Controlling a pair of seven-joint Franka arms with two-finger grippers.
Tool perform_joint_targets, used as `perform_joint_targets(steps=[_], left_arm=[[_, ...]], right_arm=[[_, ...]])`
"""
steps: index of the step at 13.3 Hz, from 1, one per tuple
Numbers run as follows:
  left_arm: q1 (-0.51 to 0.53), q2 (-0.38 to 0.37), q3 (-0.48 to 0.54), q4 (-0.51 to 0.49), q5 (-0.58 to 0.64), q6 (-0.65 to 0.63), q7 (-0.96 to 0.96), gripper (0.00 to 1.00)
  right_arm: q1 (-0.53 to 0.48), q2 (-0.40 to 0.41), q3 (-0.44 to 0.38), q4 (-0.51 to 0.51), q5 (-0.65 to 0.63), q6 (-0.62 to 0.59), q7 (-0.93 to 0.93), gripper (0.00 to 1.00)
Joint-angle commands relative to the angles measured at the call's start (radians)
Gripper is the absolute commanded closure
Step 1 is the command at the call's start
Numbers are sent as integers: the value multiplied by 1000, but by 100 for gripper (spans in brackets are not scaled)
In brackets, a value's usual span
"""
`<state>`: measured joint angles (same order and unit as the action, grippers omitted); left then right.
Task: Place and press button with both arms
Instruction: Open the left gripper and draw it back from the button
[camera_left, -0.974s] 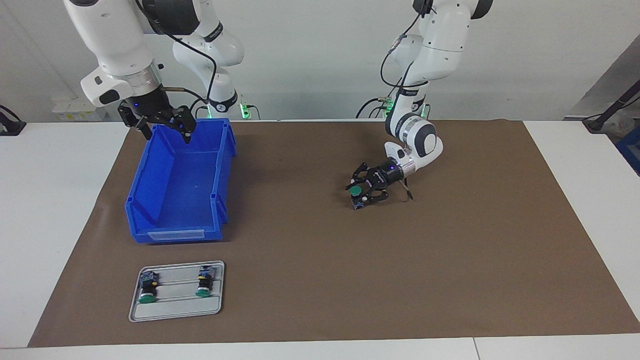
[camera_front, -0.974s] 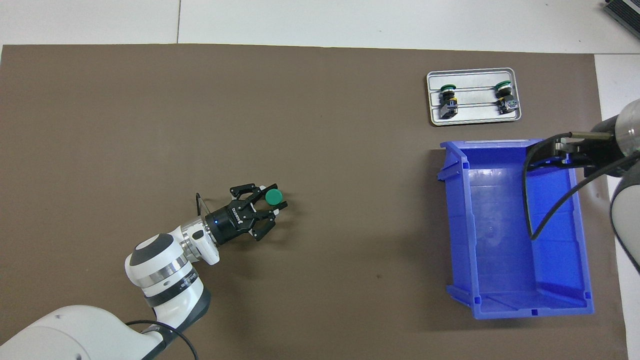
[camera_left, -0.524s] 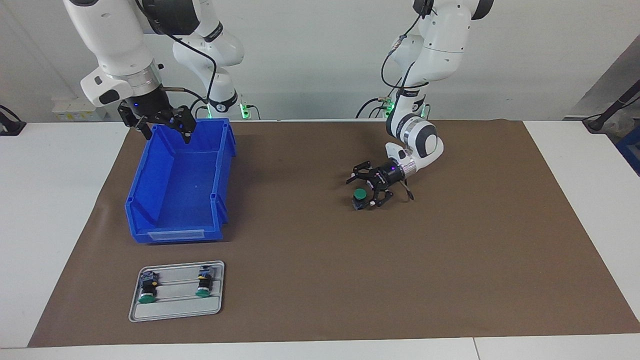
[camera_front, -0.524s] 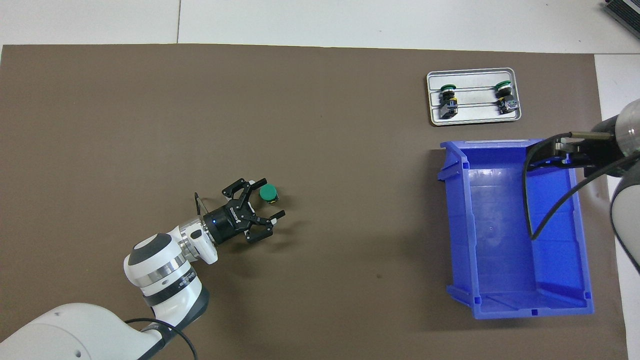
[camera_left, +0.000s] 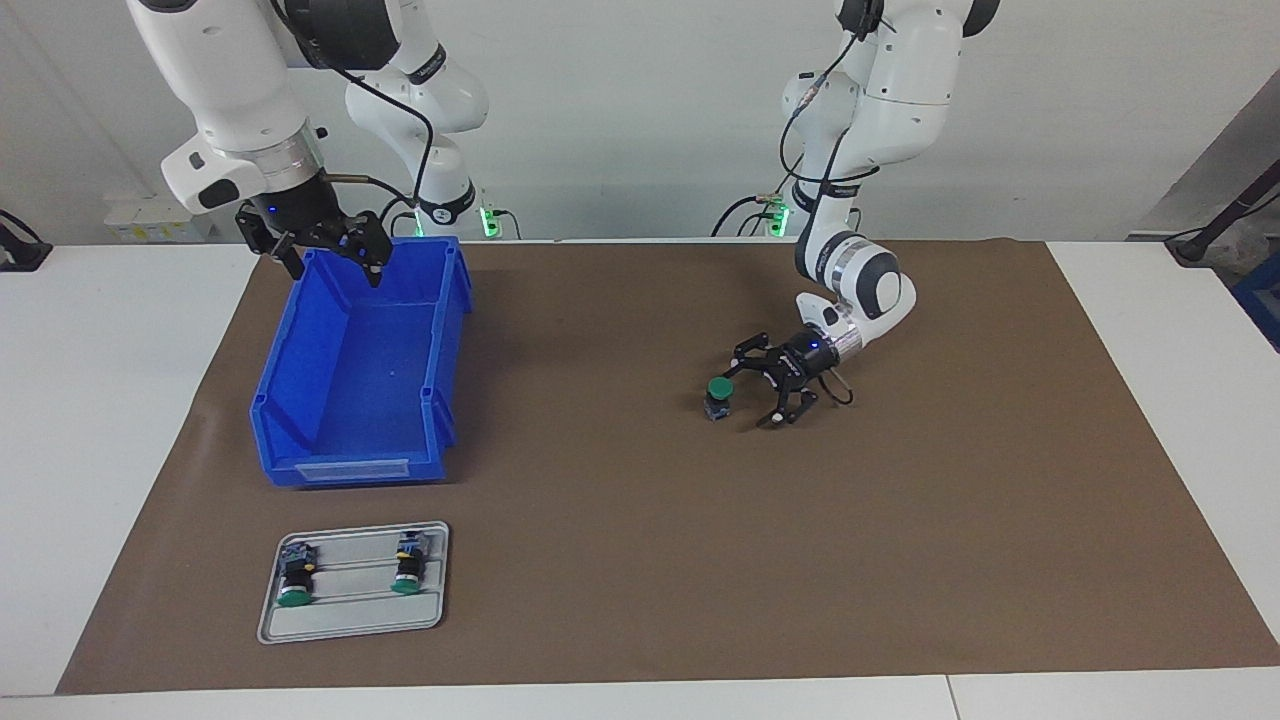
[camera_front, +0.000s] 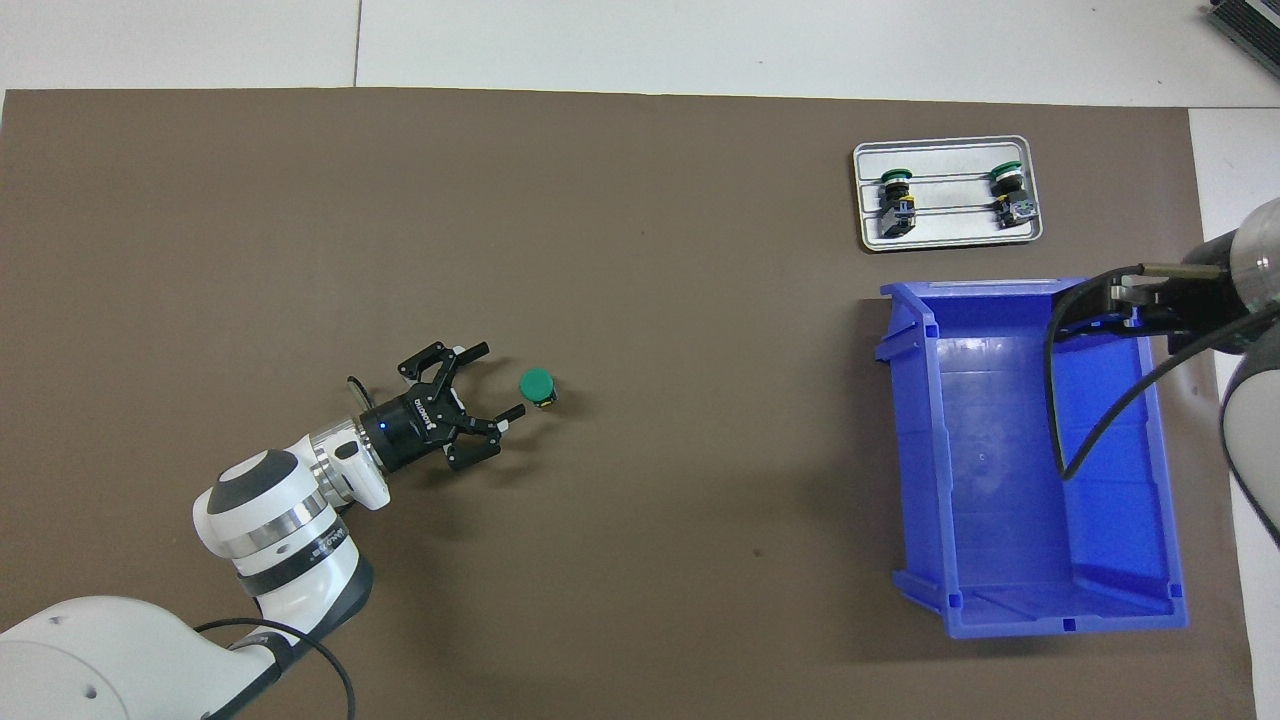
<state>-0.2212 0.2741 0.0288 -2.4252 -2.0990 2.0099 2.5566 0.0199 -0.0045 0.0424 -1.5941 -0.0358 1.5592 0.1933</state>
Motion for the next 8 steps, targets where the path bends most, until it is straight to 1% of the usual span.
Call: perform_joint_targets(steps=[1, 2, 4, 6, 7, 8], left_arm=[[60, -67, -6, 12, 115, 13, -170, 2], [74, -78, -6, 43, 154, 12, -281, 5], [86, -120, -4, 105, 238, 26, -546, 5], [91, -163, -3, 179, 395, 55, -805, 11], [94, -167, -3, 223, 481, 88, -907, 11], [88, -164, -4, 265, 581, 96, -1014, 15]], right_arm=[[-9, -22, 5, -21, -1, -2, -20, 0], [-9, -22, 5, -21, -1, -2, -20, 0], [-9, -22, 5, -21, -1, -2, -20, 0], [-9, -22, 5, -21, -1, -2, -20, 0], [-9, -22, 7, -21, -1, -2, -20, 0], [-9, -22, 5, -21, -1, -2, -20, 0]])
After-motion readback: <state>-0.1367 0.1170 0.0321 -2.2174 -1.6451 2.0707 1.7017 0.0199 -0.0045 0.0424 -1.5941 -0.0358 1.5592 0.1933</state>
